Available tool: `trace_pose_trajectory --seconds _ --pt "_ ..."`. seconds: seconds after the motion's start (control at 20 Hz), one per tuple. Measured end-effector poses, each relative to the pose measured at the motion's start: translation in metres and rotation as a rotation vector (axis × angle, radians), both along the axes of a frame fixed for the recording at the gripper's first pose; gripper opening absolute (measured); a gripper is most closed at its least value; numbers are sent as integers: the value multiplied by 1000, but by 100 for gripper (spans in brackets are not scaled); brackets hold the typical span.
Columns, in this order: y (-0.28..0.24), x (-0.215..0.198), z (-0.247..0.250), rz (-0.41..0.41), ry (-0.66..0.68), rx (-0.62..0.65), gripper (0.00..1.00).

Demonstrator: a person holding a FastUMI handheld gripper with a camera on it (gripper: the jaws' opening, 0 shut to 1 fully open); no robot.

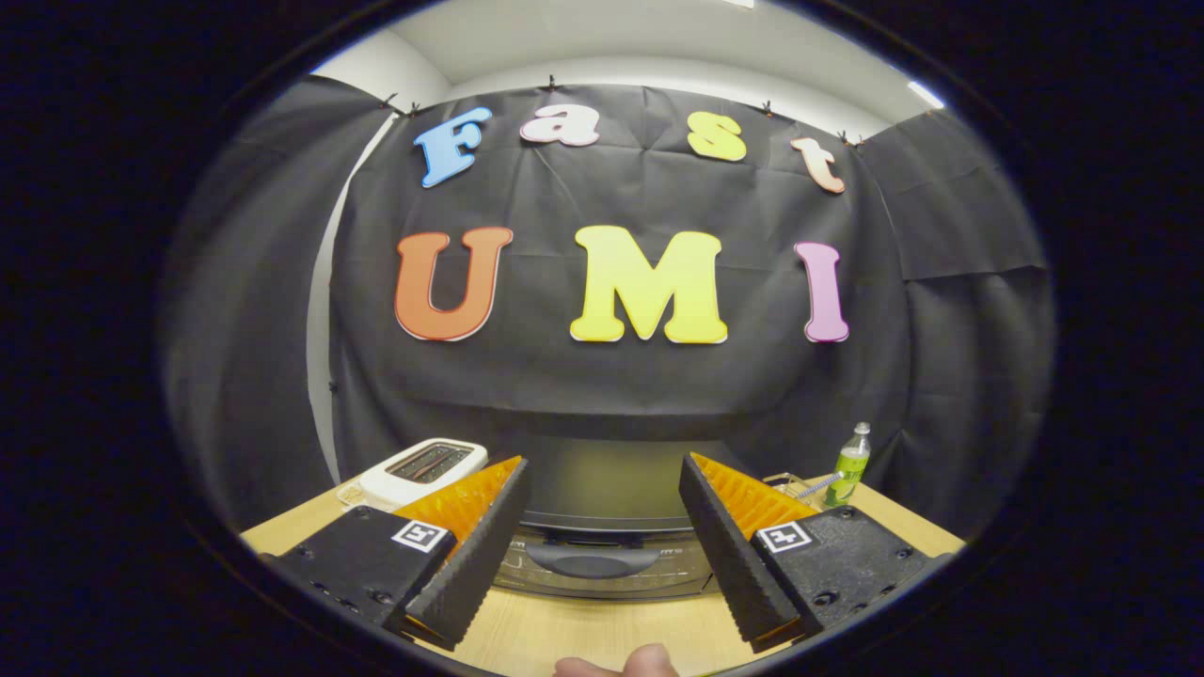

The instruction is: Open the toaster oven, put the food inside, and close the toaster oven door.

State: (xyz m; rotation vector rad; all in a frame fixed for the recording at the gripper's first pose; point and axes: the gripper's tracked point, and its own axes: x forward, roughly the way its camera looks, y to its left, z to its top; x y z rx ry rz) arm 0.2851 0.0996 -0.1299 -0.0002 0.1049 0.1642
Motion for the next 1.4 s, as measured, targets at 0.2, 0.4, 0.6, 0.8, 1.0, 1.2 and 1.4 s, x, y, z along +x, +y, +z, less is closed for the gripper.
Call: trace_pose_trajectory --seconds 0.2,0.4,0.6,0.8,1.0,1.2,1.4 --pt "6 32 -43 -29 58 -38 100" --pt "14 37 -72 -23 103 -34 100" --pt "11 38 -85 -27 101 -52 100" --pt "12 36 -91 -32 106 6 100" --pt "9 15 -94 -23 89 -3 100" --pt "4 -20 -108 -11 125 -10 100" --pt "1 -45 -124 -19 147 -39 100"
